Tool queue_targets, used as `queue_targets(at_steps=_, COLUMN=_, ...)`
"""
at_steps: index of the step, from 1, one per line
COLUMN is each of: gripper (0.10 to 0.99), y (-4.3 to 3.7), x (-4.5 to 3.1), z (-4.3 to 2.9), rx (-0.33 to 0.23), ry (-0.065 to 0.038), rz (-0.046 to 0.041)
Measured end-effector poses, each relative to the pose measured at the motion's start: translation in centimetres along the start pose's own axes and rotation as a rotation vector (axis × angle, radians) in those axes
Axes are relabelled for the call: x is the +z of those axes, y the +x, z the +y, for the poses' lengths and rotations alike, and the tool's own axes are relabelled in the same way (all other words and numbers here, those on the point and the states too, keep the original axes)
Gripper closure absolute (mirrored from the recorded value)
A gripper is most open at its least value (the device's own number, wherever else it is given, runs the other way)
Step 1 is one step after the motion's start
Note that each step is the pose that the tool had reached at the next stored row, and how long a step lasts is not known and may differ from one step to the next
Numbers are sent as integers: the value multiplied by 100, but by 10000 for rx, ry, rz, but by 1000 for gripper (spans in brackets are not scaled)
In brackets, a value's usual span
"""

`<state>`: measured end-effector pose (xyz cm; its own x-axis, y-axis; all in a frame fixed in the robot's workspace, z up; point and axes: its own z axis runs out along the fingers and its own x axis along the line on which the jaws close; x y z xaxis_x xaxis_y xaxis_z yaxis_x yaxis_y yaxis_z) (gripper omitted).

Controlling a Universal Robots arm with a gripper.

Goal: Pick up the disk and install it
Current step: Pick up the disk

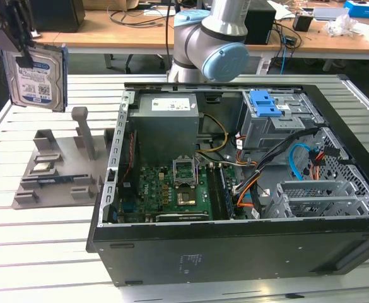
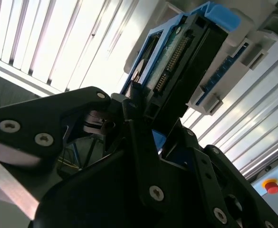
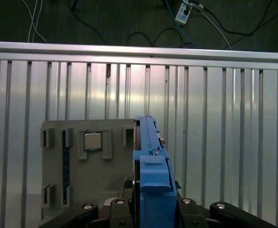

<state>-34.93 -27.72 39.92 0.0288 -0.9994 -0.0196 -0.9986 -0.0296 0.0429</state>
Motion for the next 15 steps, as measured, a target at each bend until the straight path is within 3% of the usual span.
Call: queue_targets(at_steps=15, gripper=722, y=-25, x=-370, z=16, rx=1, ry=0, rz=0)
